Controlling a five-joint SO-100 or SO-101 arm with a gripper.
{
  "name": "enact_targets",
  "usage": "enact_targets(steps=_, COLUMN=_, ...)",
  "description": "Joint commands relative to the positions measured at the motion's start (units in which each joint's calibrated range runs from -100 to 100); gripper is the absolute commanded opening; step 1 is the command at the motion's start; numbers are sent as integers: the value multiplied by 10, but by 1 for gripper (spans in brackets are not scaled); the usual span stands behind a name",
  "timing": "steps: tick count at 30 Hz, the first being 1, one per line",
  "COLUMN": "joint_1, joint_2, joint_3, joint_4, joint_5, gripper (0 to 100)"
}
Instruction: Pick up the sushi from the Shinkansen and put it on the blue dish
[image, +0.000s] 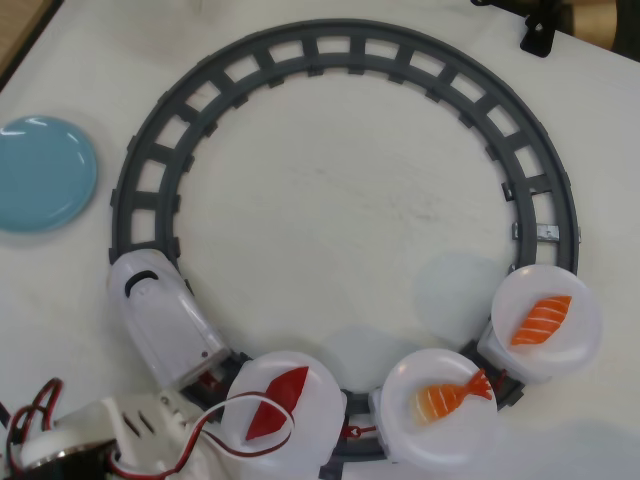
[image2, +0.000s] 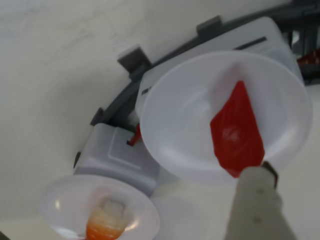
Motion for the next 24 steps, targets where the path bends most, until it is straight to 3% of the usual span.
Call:
enact_targets(steps=1, joint_1=-8, joint_2=0, joint_3=9, joint_4=6, joint_5=8, gripper=18)
enact_targets(steps=6, joint_1=-6, joint_2=1, joint_3=14, joint_4=-1, joint_5=-5, gripper=18)
enact_targets(steps=12, joint_1=-5, joint_2=2, joint_3=71, joint_4=-167, joint_5=-143, gripper=18)
enact_targets(steps=14, joint_1=10, joint_2=2, joint_3=110, joint_4=-215, joint_5=-166, gripper=18)
enact_targets(steps=24, joint_1=100, joint_2=2, joint_3=169, joint_4=-309, joint_5=-150, gripper=24)
